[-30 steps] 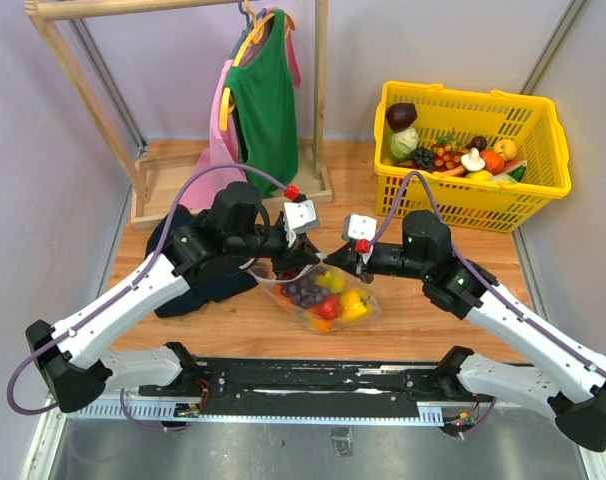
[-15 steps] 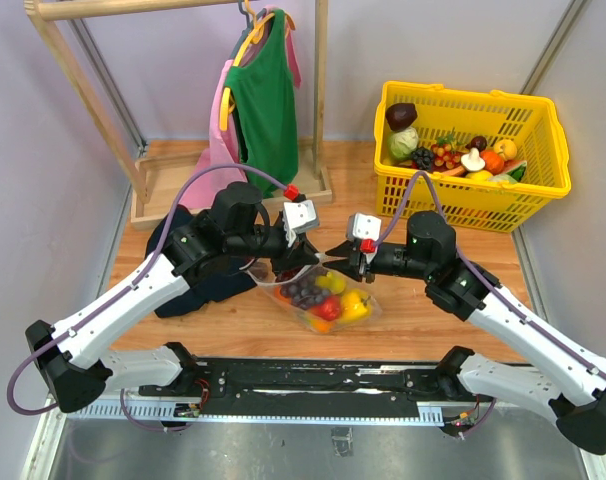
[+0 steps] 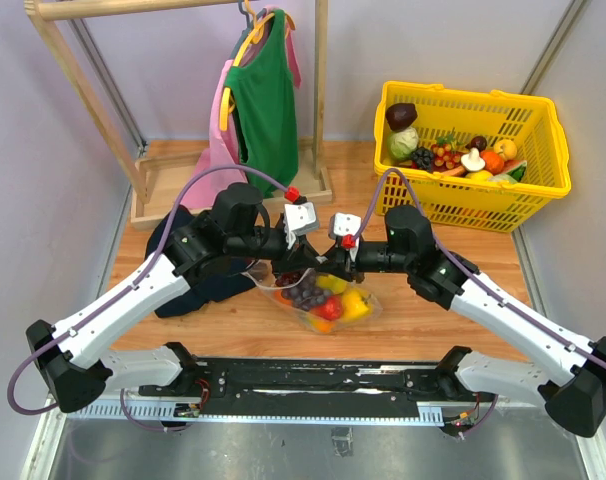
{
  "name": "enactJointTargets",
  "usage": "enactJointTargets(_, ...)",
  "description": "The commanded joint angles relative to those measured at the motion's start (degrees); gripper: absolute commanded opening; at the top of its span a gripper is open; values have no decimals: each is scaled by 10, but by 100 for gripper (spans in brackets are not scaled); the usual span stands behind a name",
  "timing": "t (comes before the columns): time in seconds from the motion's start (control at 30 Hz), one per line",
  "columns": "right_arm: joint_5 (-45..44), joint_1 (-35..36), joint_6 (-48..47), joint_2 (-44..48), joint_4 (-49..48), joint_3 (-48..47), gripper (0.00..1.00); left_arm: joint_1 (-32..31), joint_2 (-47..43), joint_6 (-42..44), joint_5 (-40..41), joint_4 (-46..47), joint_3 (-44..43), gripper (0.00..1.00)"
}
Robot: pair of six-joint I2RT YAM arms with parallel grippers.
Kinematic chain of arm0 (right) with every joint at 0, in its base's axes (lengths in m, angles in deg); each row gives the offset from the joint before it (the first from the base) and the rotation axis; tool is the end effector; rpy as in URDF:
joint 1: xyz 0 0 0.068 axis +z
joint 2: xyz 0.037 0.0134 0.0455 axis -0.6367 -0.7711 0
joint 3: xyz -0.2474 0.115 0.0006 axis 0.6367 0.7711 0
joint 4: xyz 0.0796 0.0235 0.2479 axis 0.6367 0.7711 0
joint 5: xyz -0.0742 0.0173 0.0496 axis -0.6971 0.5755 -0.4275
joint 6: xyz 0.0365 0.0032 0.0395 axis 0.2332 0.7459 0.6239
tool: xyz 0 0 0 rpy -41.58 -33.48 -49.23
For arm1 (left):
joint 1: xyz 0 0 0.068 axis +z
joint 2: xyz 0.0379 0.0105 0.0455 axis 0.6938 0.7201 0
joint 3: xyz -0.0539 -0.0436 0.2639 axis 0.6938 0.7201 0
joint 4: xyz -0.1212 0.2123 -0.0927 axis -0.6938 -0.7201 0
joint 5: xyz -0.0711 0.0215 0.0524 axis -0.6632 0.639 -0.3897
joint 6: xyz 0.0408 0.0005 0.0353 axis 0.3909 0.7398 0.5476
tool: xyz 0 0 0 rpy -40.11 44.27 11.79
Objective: Place the food in the zip-top bag and seal the zipper
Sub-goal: Zip the zipper food storage bag at the center of the board.
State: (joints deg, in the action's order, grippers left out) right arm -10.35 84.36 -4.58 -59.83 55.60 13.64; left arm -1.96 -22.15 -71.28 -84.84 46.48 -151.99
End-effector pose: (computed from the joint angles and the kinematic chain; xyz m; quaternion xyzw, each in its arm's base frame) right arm 0.1545 0.1829 0.3436 -0.5447 0.5472 0.3802 0.5092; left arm 0.1600 -0.1916 0.3764 0.5263 0.6428 -0.3637 0.4214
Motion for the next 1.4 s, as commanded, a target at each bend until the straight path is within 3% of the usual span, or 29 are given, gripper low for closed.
enactJointTargets(0.0,1,-13,0,-2,2,-25,12,-3,0,2,-12,11,9,0)
enactJointTargets(0.07,-3,-13,-2,0,5,-24,1,-3,-1,1,-5,9,11,0)
enactJointTargets(0.1,-6,-12,-2,1,5,-24,1,-3,-2,1,-3,8,13,0)
enactJointTargets(0.73,-23,-27,24,58,-50,14,1,-3,1,-23,65,-12,30,13)
enactJointTargets(0.87,-18,-30,27,63,-59,19,1,-3,-3,-24,70,-7,32,2)
enactJointTargets(1.0,-1,-33,38,65,-68,19,1,-3,0,-19,53,-1,29,1)
enactJointTargets(1.17,16,-37,41,66,-74,14,19,-3,-3,-14,45,6,32,0)
enactJointTargets(1.37,30,-39,50,51,-83,6,24,-3,-3,-13,41,7,33,0)
